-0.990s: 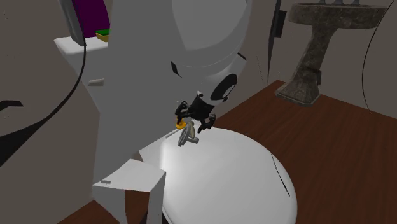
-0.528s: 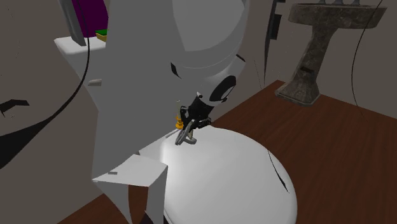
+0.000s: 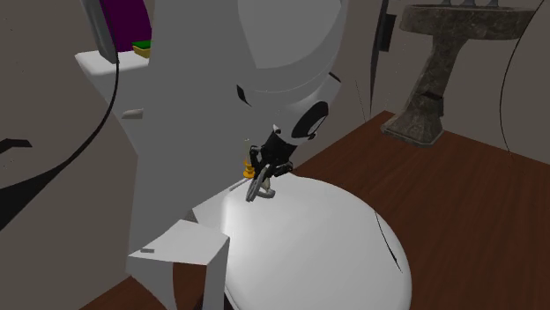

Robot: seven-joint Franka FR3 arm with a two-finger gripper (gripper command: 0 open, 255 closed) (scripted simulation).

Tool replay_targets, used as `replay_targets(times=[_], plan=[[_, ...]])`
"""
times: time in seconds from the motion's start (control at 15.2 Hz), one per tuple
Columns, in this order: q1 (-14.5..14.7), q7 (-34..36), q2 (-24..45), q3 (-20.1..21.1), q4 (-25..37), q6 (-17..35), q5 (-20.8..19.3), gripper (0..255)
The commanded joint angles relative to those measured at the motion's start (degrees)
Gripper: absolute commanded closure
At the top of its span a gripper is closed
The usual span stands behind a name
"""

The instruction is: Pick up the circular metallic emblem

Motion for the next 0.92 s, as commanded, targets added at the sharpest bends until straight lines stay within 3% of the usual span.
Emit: replay_targets(times=[0.0, 0.86], plan=[[-0.05, 0.83, -0.71, -0.10, 0.61, -1.17, -0.54, 255], [-0.31, 4.99, -4.79, -0.45, 4.33, -8.05, -2.99, 255]])
